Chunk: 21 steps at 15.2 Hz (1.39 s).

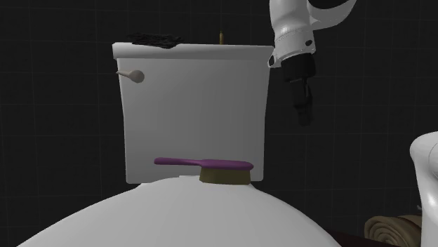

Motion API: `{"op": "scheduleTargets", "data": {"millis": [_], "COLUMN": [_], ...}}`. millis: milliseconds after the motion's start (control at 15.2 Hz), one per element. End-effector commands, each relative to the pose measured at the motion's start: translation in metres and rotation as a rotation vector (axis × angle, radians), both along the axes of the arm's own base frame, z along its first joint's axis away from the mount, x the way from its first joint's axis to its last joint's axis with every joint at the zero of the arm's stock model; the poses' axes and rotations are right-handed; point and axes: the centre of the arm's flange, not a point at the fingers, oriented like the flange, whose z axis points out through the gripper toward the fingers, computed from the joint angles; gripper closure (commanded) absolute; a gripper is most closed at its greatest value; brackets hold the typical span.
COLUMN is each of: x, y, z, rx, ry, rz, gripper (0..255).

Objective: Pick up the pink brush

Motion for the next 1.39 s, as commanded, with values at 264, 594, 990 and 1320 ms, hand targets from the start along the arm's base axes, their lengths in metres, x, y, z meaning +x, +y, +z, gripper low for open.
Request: {"op": "scheduleTargets", "data": {"millis": [264, 594, 990, 1320], "x": [0.044, 0.099, 0.164, 0.216], "y": [-0.001, 0.006, 0.024, 0.047], "z": [-0.02, -0.043, -0.067, -0.084], "rx": [0.046, 0.104, 0.174, 0.232], "ry": [-0.028, -0.062, -0.104, -0.138], "rz": [0.097, 0.218, 0.364, 0.485], "gripper": [0, 0, 0, 0]}}
